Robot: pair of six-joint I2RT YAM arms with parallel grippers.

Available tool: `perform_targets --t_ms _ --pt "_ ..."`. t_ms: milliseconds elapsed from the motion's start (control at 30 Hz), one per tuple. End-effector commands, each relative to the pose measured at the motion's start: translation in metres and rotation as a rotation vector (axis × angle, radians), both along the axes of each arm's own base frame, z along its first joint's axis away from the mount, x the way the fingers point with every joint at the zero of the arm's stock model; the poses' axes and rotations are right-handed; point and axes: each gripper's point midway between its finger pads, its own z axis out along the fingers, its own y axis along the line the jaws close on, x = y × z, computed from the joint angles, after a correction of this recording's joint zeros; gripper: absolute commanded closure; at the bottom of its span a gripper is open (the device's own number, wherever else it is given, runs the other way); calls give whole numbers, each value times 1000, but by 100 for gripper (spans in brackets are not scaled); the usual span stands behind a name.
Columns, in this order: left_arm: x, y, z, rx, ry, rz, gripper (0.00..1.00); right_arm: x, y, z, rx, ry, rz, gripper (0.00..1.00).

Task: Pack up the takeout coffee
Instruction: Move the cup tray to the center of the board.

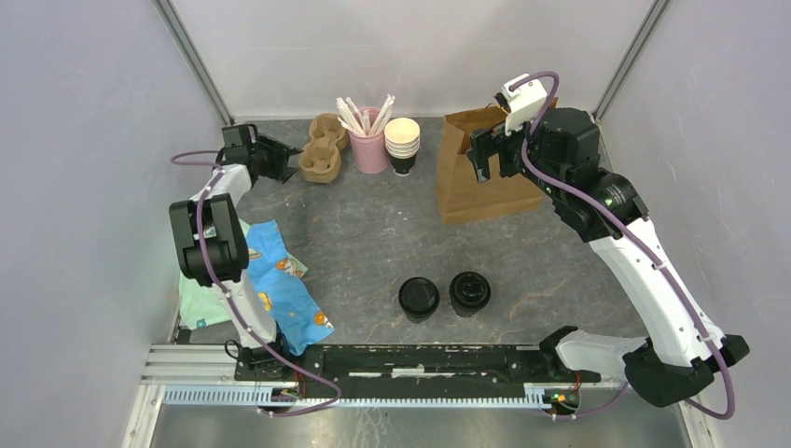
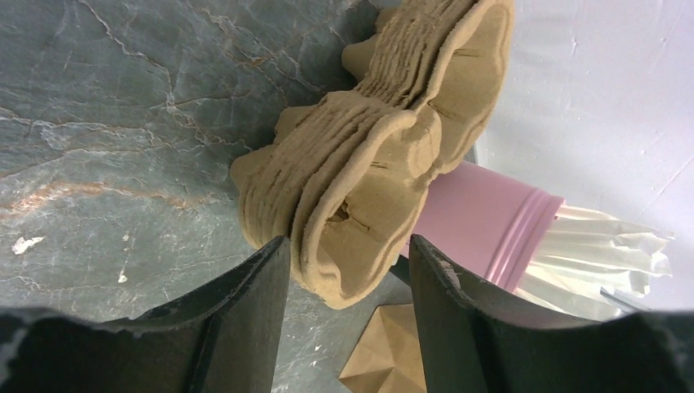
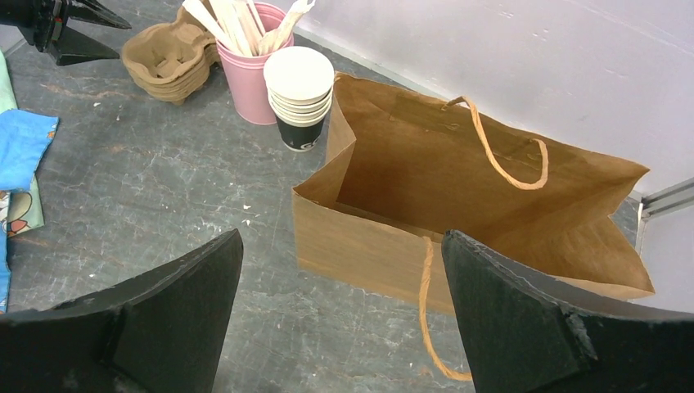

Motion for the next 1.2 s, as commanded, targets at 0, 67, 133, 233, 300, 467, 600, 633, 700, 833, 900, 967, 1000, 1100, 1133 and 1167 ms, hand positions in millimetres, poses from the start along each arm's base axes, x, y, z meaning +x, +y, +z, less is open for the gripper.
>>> perform_targets --t_ms 0,67,133,233,300,467,600,633,700,833,900,967,1000,1100,1133,1167 --pt "9 0 4 -13 -36 -4 38 0 1 27 32 -69 4 2" --pt "12 0 5 -17 -41 -7 38 0 1 26 30 -67 3 2" --pt "14 -1 5 -17 -47 -10 39 1 1 25 29 -65 4 2" --pt "14 -2 3 -25 -44 -9 42 2 1 24 28 -63 4 2" --pt "15 -3 5 -28 -51 -13 45 2 2 24 28 -62 4 2" --pt "14 -3 12 -22 -61 -18 49 4 3 23 27 -60 5 2" --pt "13 -3 16 -10 -60 -21 50 5 4 21 22 -57 8 2" --pt "12 -3 16 -6 -58 -21 49 5 4 21 21 -57 8 2" --pt "9 -1 16 7 -47 -18 45 5 4 20 22 -56 8 2" --pt "6 0 15 24 -35 -23 42 5 4 20 21 -55 9 2" --pt "6 0 14 26 -31 -21 42 5 4 19 21 -54 8 2" --pt "6 0 14 25 -34 -21 45 5 4 19 20 -54 10 2" --pt "6 0 15 23 -39 -23 49 5 4 19 20 -54 11 2" --pt "8 -1 17 21 -48 -28 54 4 5 20 22 -54 14 2" --pt "8 -1 17 22 -50 -29 55 4 5 20 23 -55 15 2" --pt "8 -1 17 23 -50 -28 56 4 4 19 22 -53 13 2"
